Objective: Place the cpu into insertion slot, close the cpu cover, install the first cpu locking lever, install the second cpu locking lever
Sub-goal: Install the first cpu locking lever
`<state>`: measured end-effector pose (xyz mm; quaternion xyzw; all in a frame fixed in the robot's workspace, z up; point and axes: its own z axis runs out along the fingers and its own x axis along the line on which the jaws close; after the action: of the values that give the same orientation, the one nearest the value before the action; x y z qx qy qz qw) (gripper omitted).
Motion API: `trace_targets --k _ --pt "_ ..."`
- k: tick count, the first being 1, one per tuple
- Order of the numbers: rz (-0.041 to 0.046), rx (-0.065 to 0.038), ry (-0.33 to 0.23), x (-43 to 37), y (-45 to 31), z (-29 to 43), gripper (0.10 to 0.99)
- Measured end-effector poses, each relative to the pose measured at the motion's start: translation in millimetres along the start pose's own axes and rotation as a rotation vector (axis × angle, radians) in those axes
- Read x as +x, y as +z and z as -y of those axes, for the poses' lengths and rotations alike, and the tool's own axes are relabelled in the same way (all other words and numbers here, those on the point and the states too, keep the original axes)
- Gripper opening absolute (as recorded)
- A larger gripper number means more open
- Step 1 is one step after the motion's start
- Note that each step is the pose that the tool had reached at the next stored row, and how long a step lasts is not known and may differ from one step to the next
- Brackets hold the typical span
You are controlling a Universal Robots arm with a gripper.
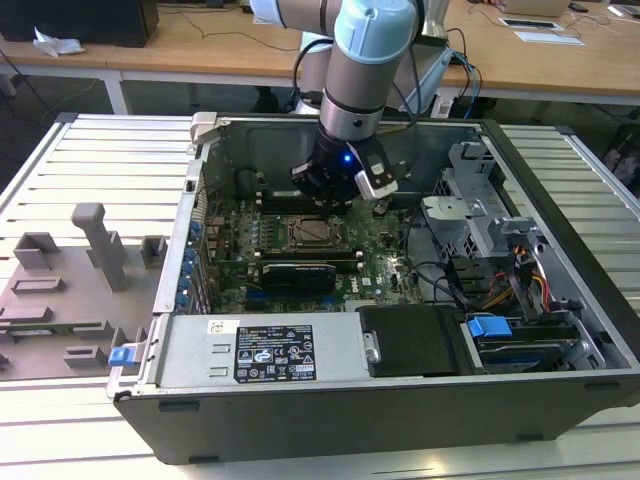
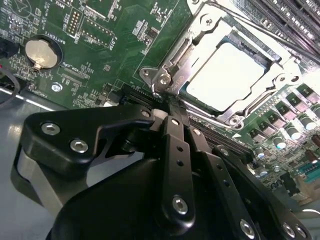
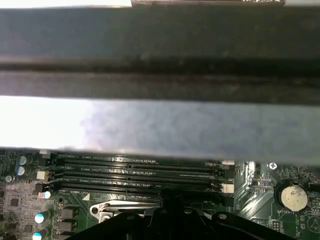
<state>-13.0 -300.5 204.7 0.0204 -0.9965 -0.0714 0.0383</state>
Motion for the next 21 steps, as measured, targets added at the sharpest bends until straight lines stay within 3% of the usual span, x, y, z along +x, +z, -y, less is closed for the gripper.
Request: trace_targets --k 3,8,11,14,18,19,21 --pt "0.0021 0.01 0.0 0.9 -6.1 -0.1 0.106" --pt "0.0039 0.068 0.004 3.5 -7.9 6.5 0.106" --pt "0.0063 0.086 0.005 6.7 -9.1 17.2 0.106" --pt "0.0066 0.097 0.006 8.4 -10.1 24.8 0.106" --pt "0.0068 0.1 0.006 9.0 -12.8 26.7 0.106" --pt "0.007 0.1 0.007 9.2 -15.8 26.4 0.106" --pt "0.0073 0.1 0.006 10.3 -30.9 24.2 0.106"
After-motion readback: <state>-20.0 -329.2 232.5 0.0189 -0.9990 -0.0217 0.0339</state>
